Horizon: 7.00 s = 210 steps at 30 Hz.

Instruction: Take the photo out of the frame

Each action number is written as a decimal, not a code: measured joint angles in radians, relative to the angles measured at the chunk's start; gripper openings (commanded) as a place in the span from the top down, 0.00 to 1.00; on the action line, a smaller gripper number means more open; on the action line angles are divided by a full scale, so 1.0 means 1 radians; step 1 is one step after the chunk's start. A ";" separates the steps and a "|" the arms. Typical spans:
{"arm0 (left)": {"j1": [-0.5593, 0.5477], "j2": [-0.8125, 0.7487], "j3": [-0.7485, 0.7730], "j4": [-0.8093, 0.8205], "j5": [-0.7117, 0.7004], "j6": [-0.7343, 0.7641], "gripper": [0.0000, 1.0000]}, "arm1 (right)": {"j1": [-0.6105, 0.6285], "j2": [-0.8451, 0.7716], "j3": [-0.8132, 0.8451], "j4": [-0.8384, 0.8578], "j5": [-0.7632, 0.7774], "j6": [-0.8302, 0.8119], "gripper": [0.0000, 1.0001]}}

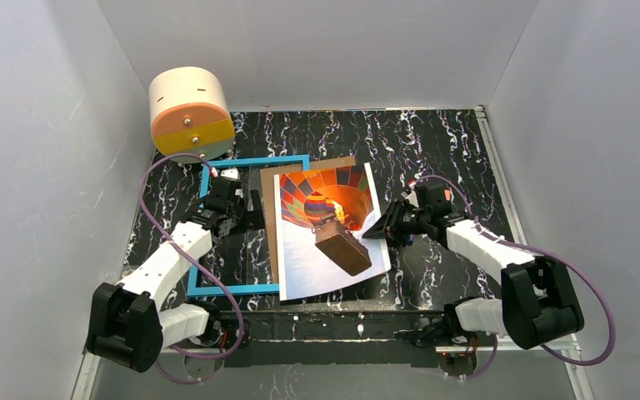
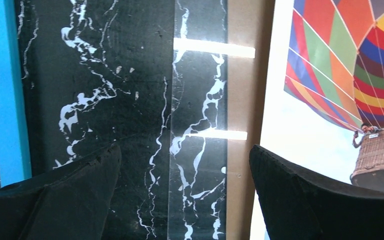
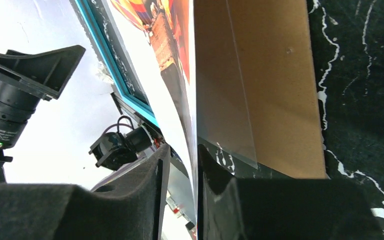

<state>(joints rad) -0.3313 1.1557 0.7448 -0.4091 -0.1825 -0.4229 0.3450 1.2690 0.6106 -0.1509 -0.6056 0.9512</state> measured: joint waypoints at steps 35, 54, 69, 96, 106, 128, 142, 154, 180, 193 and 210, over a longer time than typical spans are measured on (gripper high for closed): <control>0.000 0.146 -0.019 0.094 0.314 0.034 0.06 | 0.071 0.144 -0.213 0.520 0.013 0.173 0.99; 0.000 0.108 -0.019 0.087 0.248 0.034 0.05 | 0.081 0.235 -0.177 0.598 0.032 0.080 0.72; 0.000 0.108 -0.019 0.087 0.247 0.034 0.05 | 0.053 0.126 -0.121 0.315 0.130 -0.046 0.66; 0.000 0.109 -0.019 0.087 0.246 0.034 0.05 | 0.048 0.140 -0.023 0.113 0.208 -0.162 0.79; 0.000 0.109 -0.019 0.087 0.246 0.034 0.05 | 0.048 0.136 0.005 0.059 0.224 -0.181 0.58; 0.000 0.105 -0.019 0.087 0.242 0.034 0.04 | 0.047 -0.094 0.204 -0.186 0.348 -0.255 0.12; -0.004 0.089 -0.043 0.109 0.317 0.010 0.02 | 0.055 -0.014 0.278 -0.254 0.291 -0.330 0.01; -0.050 0.183 -0.082 0.212 0.462 -0.058 0.06 | 0.056 0.069 0.135 -0.238 0.257 -0.263 0.01; -0.051 -0.094 0.320 -0.116 -0.012 -0.021 0.02 | 0.056 -0.196 0.475 -0.319 0.651 -0.485 0.01; -0.051 -0.072 0.509 -0.231 -0.196 0.012 0.02 | 0.056 -0.259 0.506 -0.328 0.925 -0.558 0.01; -0.051 0.056 0.548 -0.339 -0.219 0.056 0.02 | 0.015 0.060 0.634 -0.523 0.897 -0.488 0.01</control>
<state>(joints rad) -0.3820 1.2118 1.2930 -0.7479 -0.4011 -0.3668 0.3599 1.3289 1.2449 -0.6743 0.2916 0.4629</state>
